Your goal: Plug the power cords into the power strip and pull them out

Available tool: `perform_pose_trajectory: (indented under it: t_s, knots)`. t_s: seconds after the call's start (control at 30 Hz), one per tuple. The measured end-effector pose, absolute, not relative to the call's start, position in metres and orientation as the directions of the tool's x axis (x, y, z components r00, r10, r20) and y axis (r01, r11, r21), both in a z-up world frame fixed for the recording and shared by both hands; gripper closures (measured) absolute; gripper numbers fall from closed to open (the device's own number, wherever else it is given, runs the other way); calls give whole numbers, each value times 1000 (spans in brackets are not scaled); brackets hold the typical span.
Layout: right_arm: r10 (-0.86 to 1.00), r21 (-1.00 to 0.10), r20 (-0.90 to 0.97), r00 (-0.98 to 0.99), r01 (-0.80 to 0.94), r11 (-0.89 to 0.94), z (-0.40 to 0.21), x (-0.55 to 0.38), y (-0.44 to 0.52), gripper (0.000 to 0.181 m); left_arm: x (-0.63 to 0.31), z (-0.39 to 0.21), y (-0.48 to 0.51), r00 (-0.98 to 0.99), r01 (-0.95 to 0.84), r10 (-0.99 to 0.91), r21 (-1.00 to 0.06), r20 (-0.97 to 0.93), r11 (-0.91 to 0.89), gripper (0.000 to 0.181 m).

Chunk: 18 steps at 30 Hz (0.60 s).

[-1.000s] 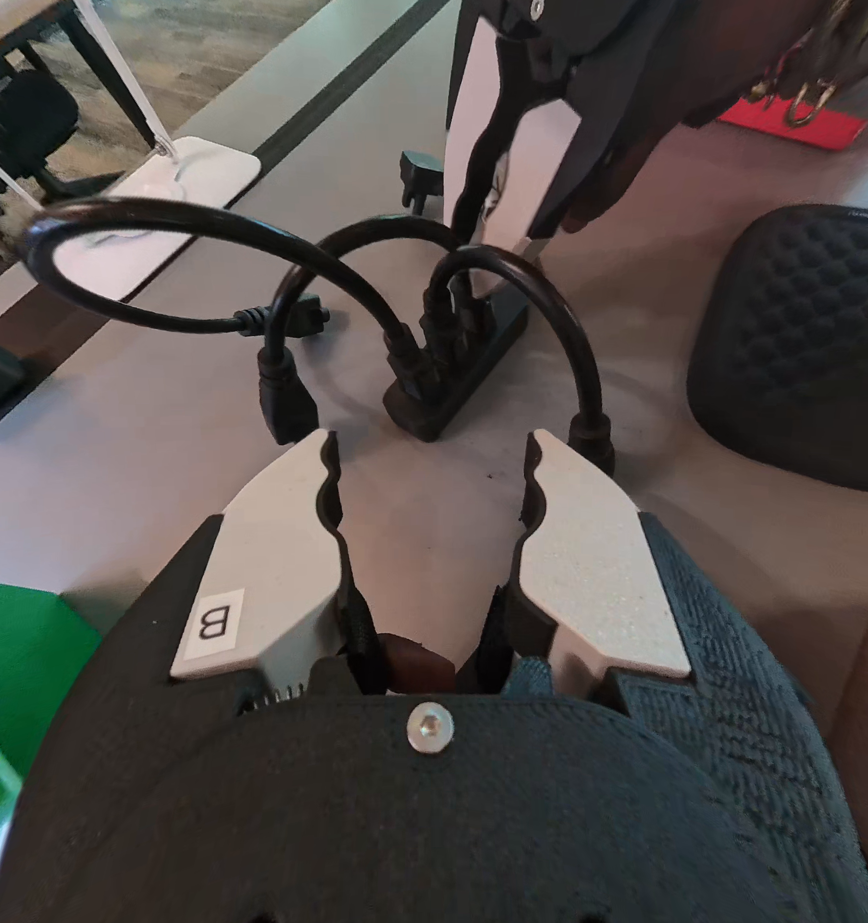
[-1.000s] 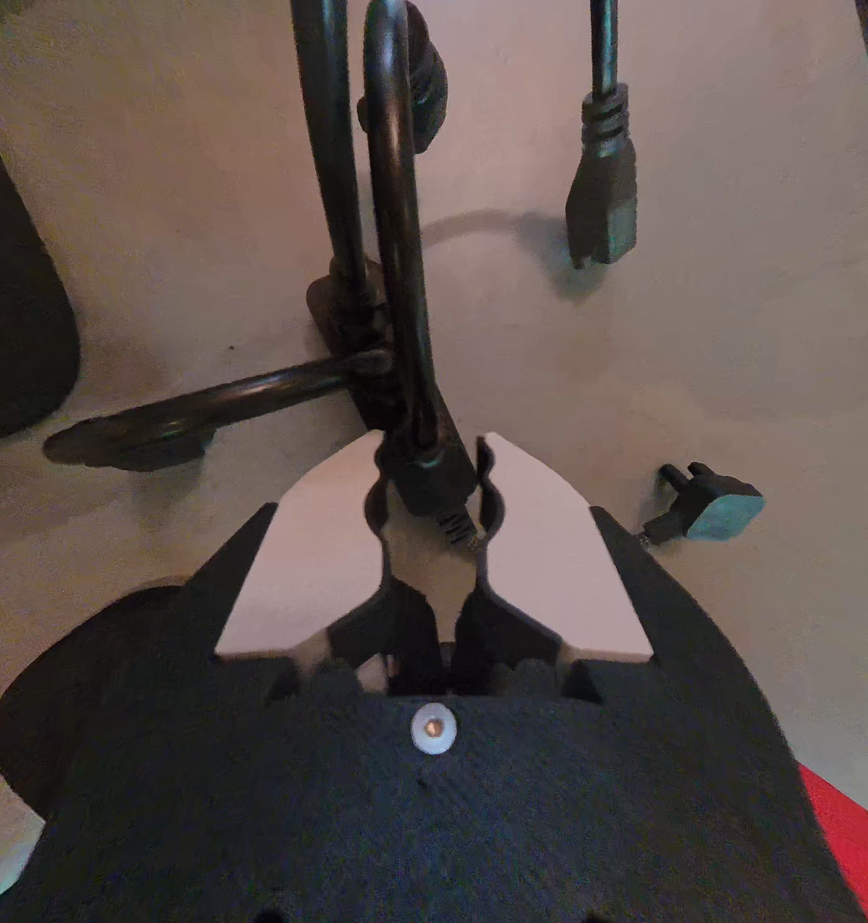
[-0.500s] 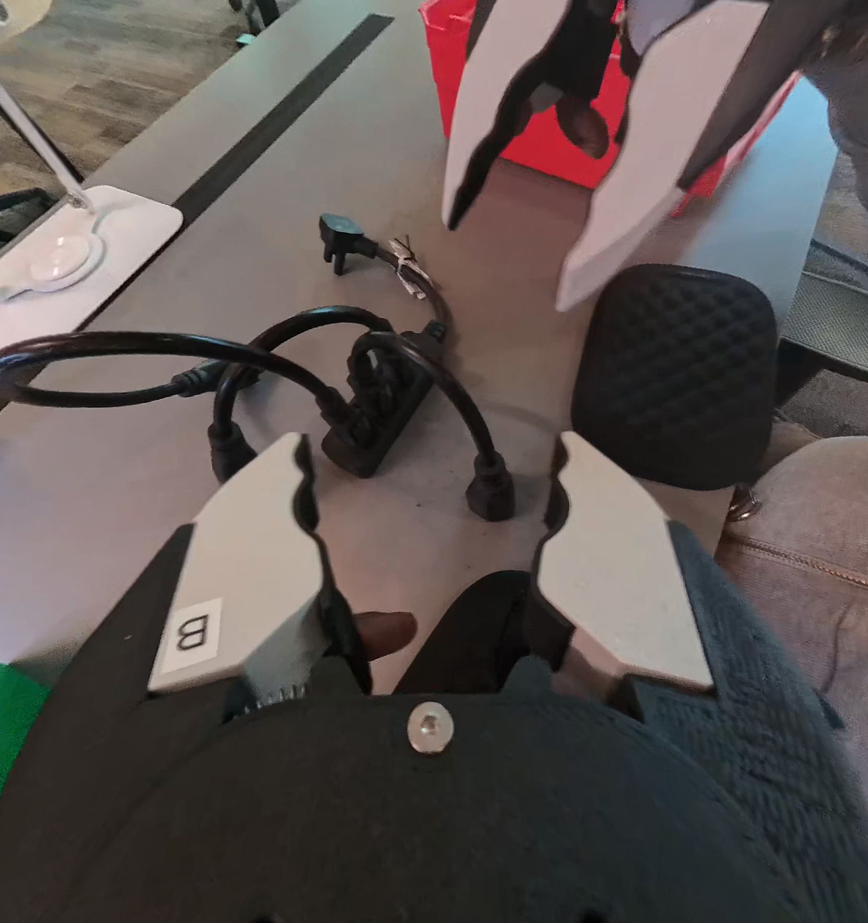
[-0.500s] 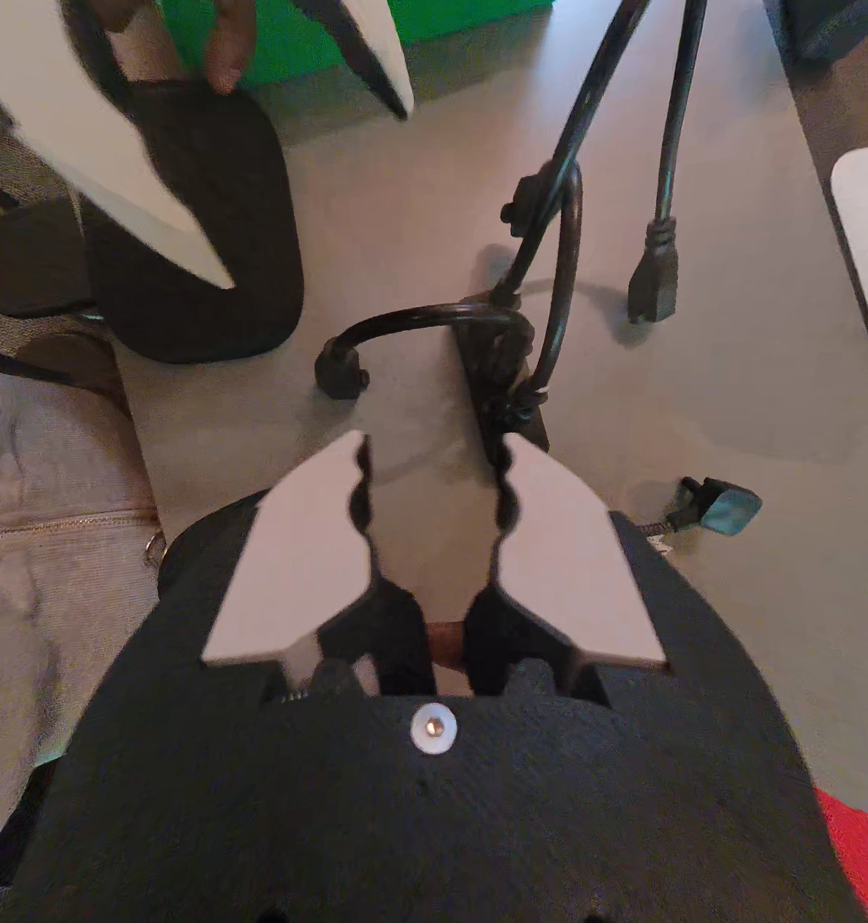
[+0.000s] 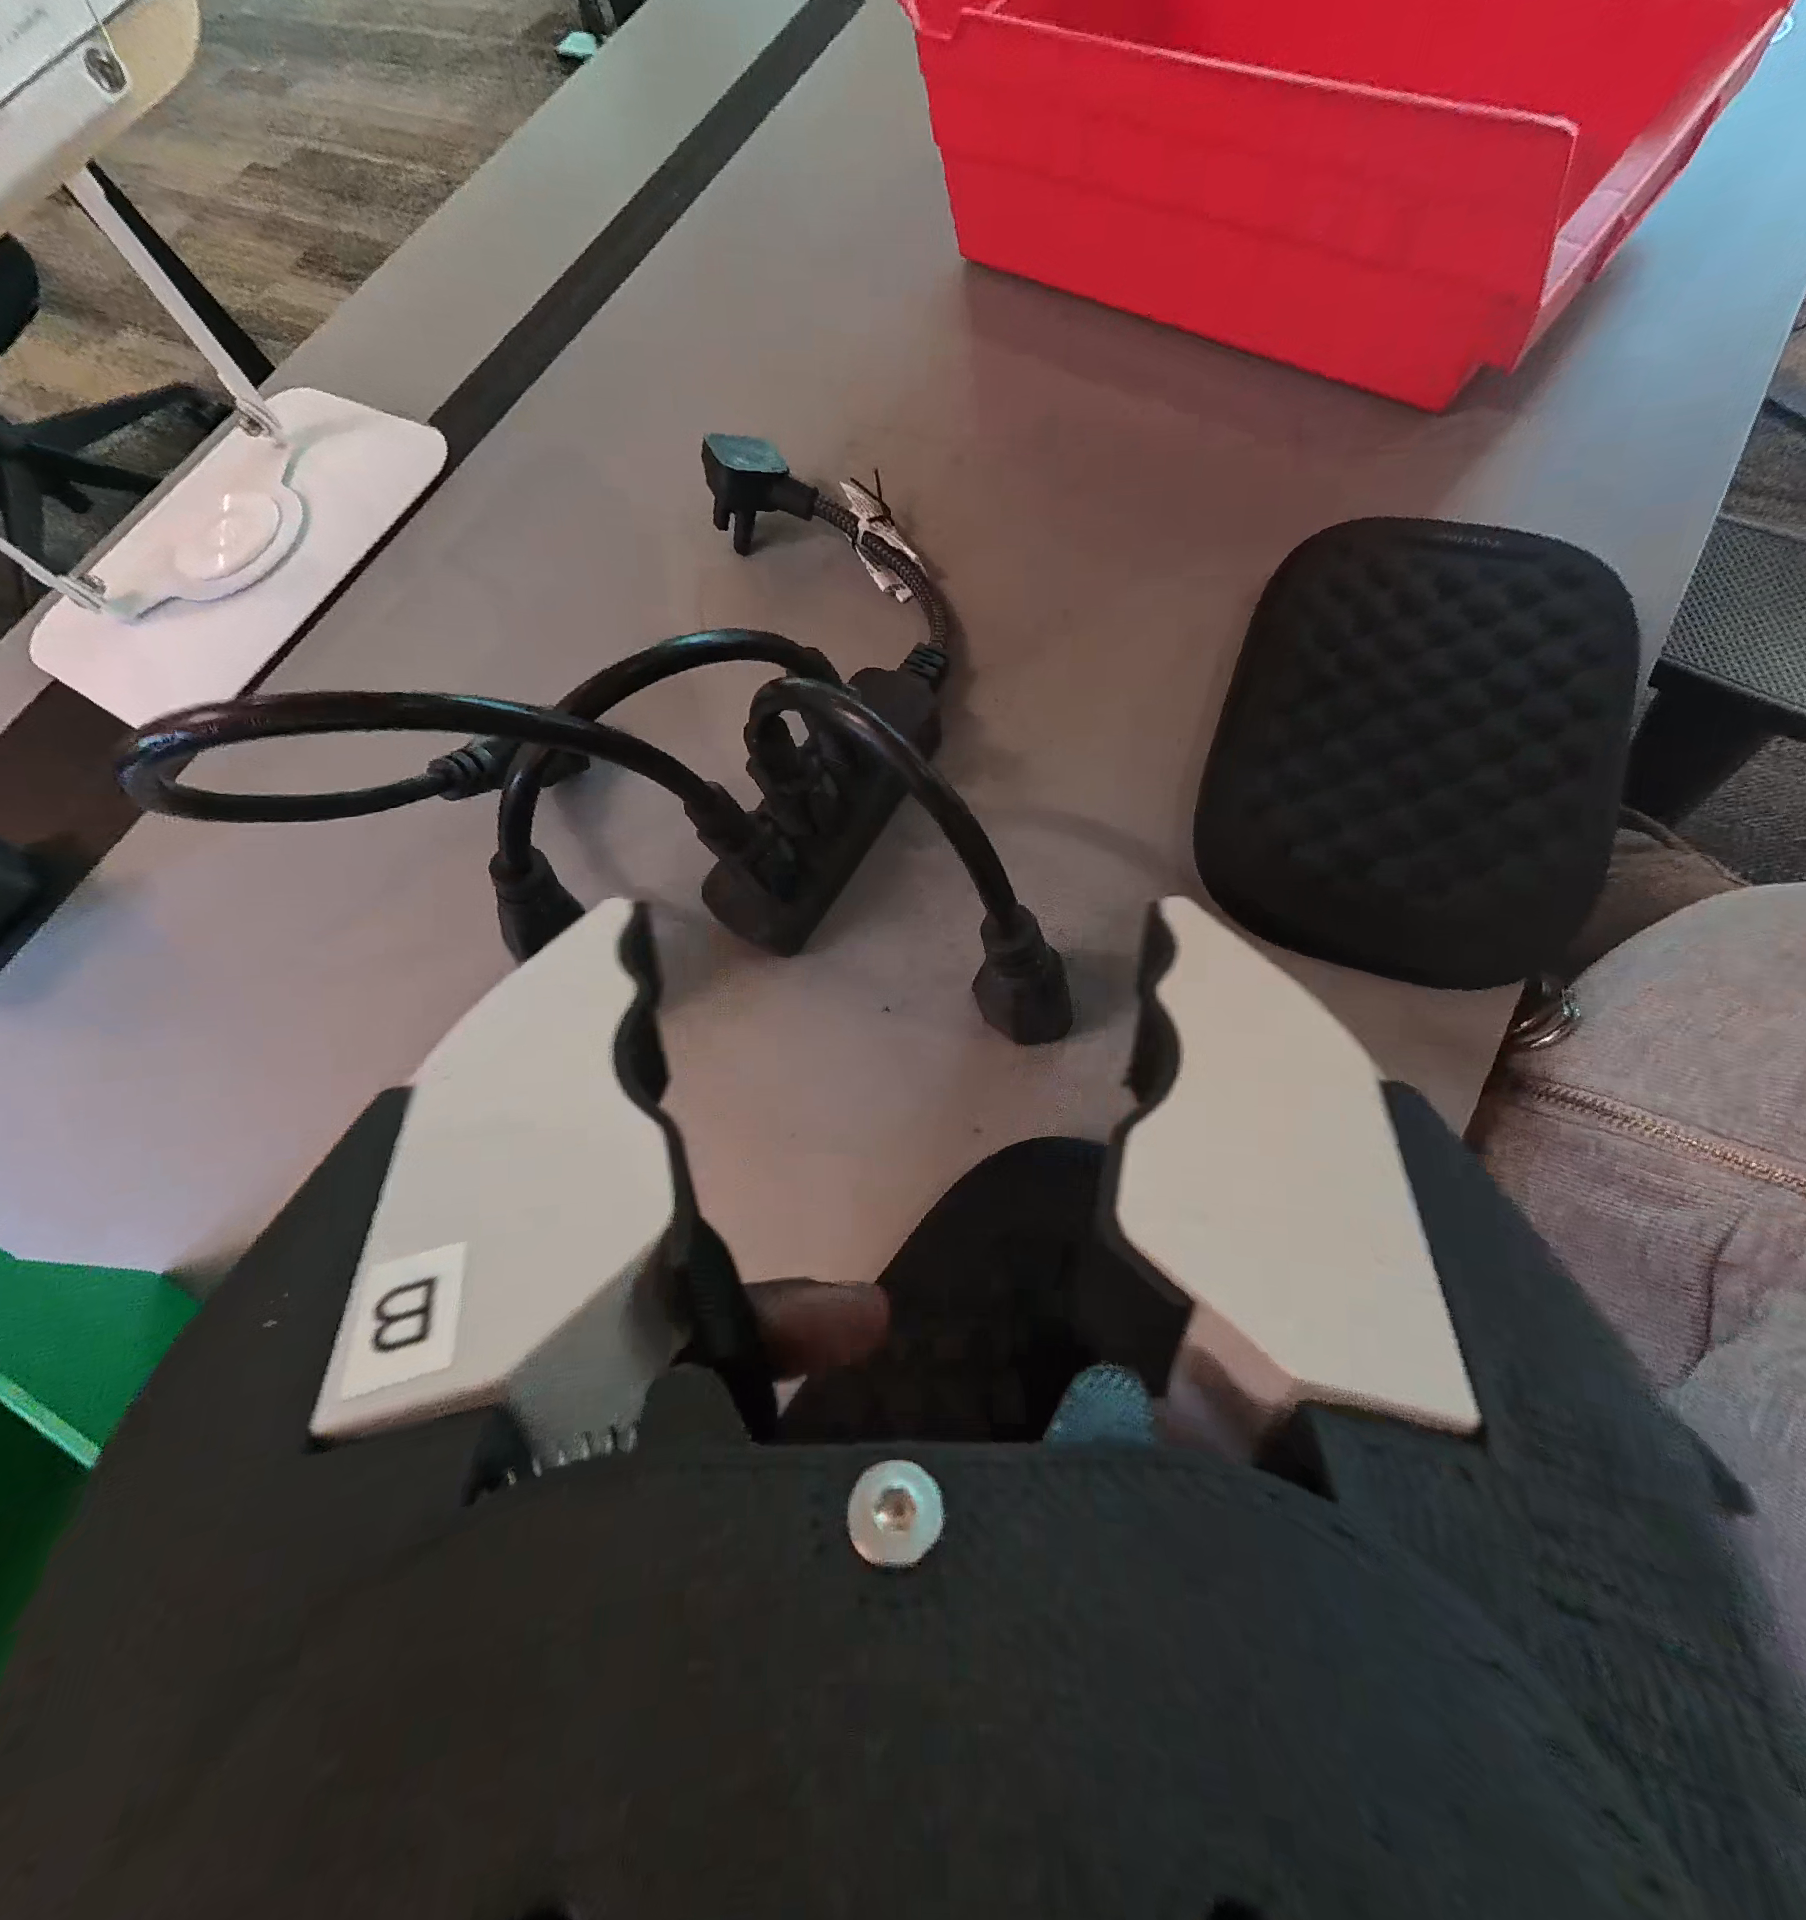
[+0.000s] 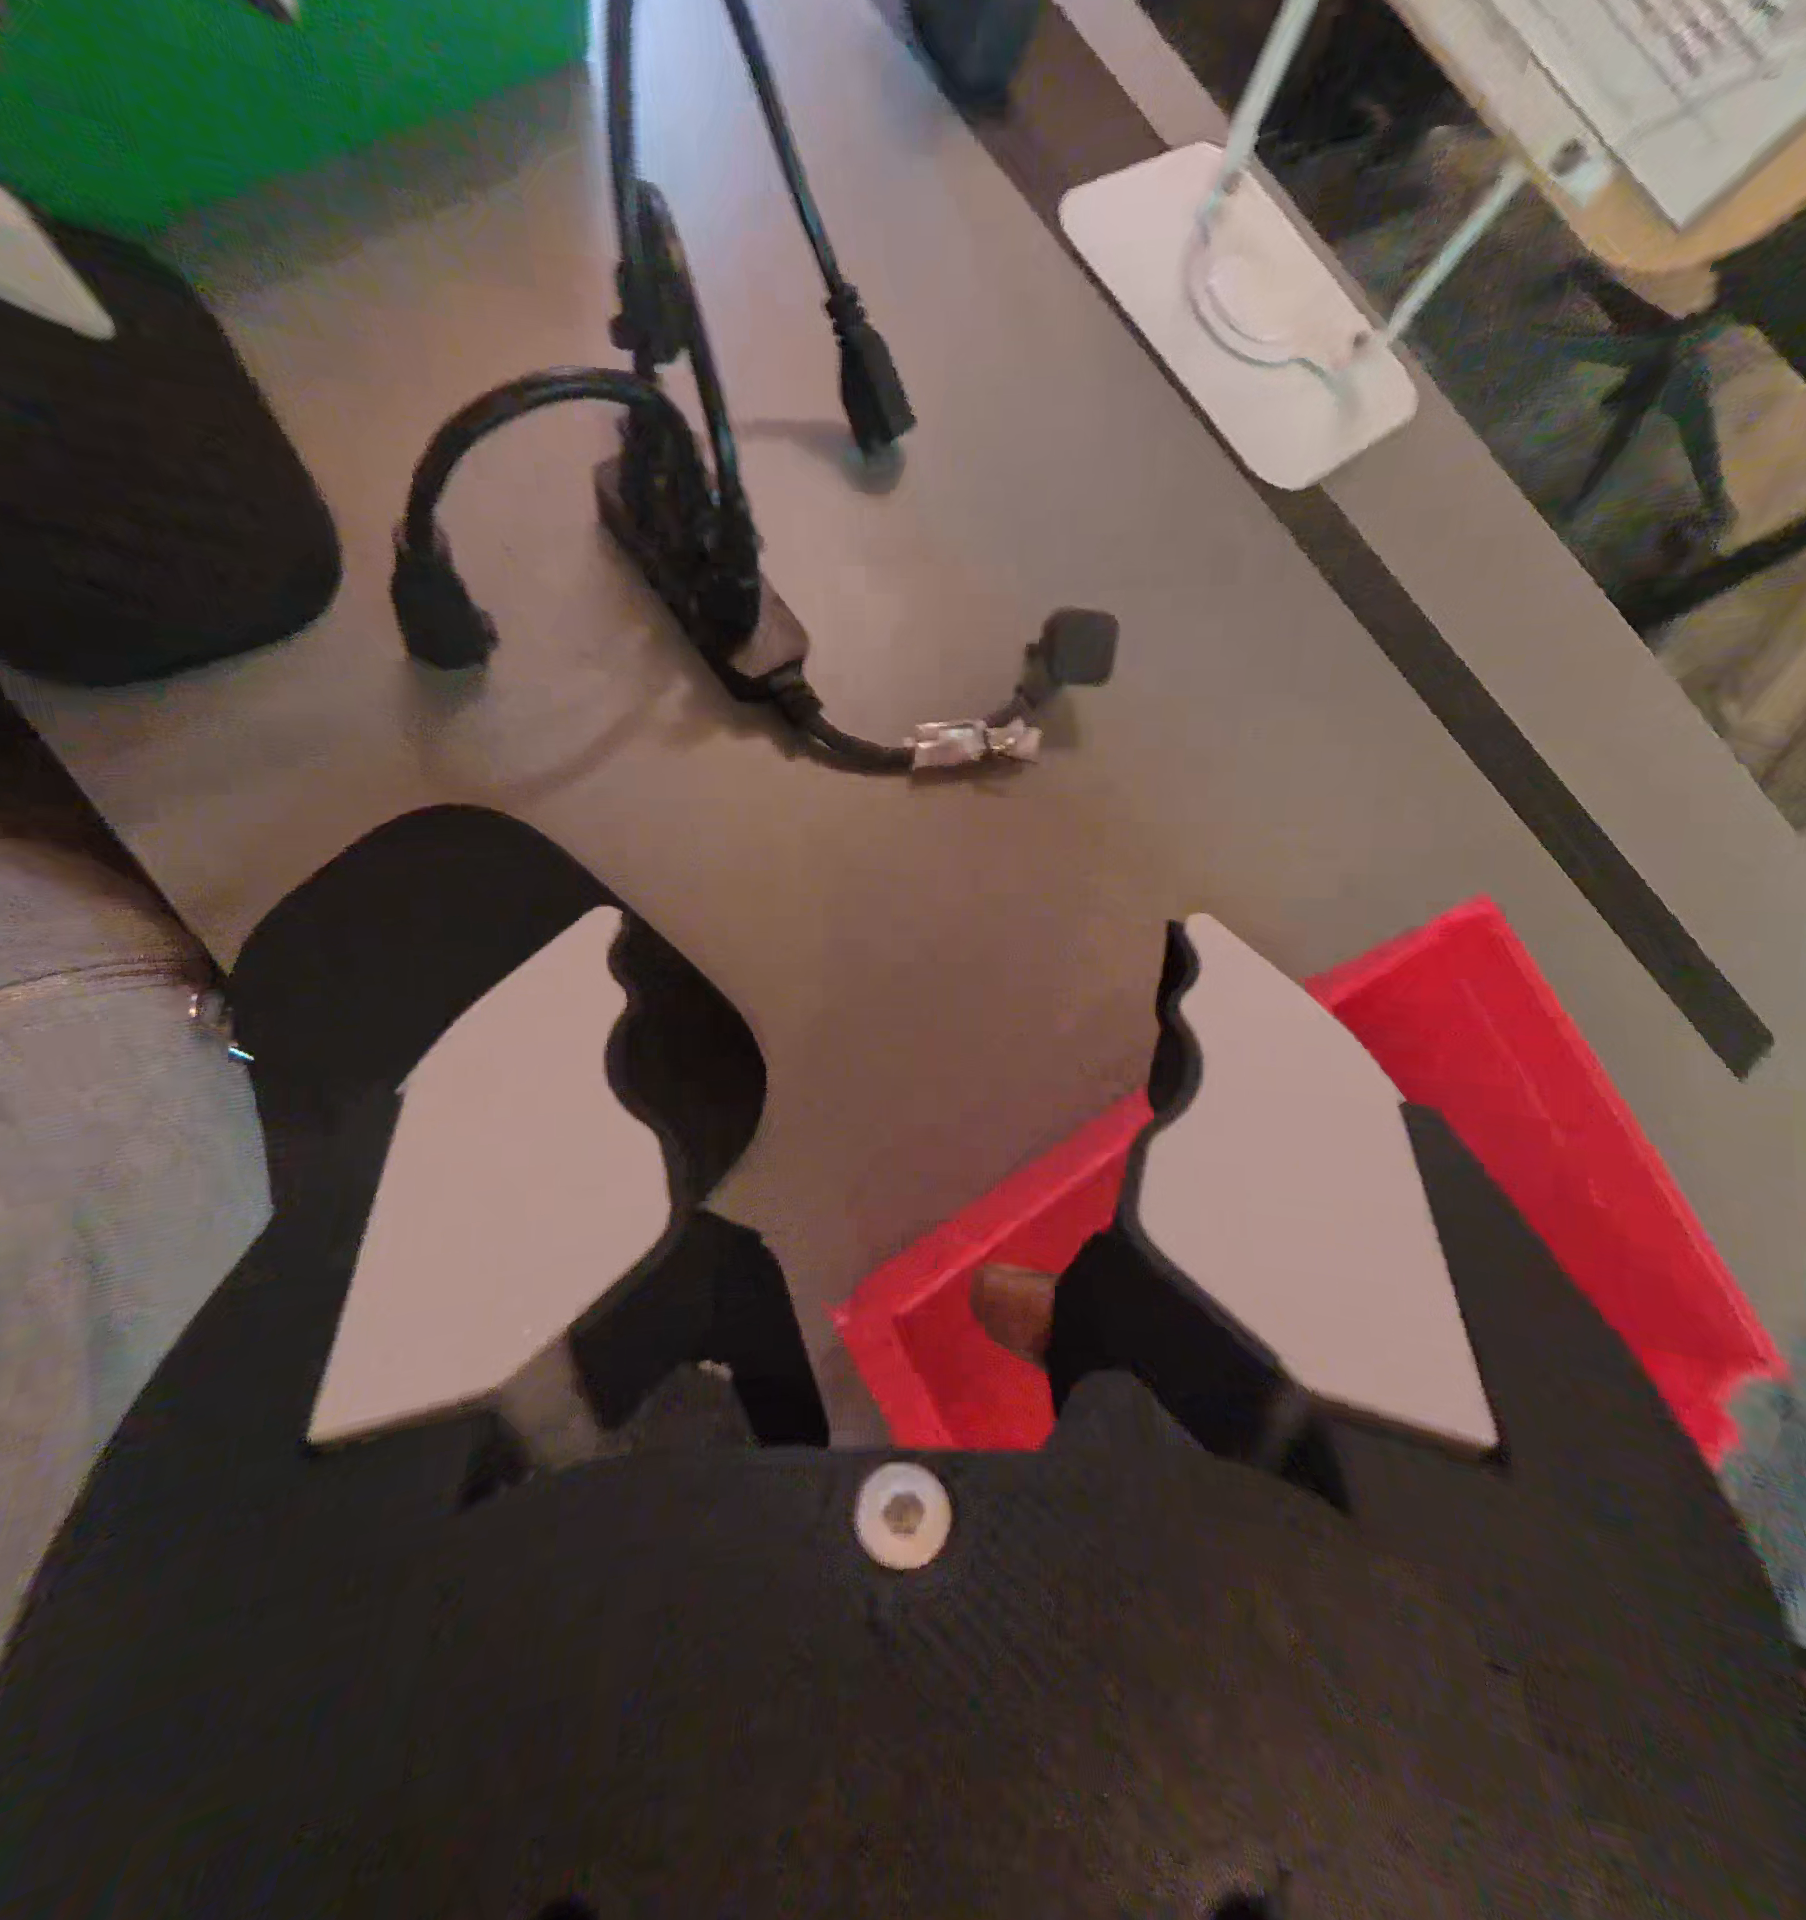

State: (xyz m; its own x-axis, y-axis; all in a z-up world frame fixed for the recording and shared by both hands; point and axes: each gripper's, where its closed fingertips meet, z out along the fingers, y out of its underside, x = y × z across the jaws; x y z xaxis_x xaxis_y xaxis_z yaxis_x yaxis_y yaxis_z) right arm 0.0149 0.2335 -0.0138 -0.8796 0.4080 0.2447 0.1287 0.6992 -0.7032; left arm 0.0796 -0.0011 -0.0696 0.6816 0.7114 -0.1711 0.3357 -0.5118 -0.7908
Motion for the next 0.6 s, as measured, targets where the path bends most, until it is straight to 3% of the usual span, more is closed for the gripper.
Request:
perform_pose_trajectory:
  t_s: [0.07, 0.2, 0.47, 0.6]
  knots:
    - [488, -734, 240, -839, 172, 657, -8, 11, 258, 76, 78, -75, -5, 667, 360, 726, -779, -169, -513, 78]
    - [550, -723, 238, -801, 232, 651, -17, 12, 280, 65, 77, -79, -7, 648, 387, 748, -783, -144, -487, 69]
    - [582, -731, 269, -767, 231, 642, -36, 18, 246, 35, 73, -67, -14, 512, 408, 841, -811, -178, -420, 36]
    - [672, -799, 276, -687, 225, 558, -38, 8, 226, 35, 70, -59, -16, 420, 384, 897, -868, -138, -314, 35]
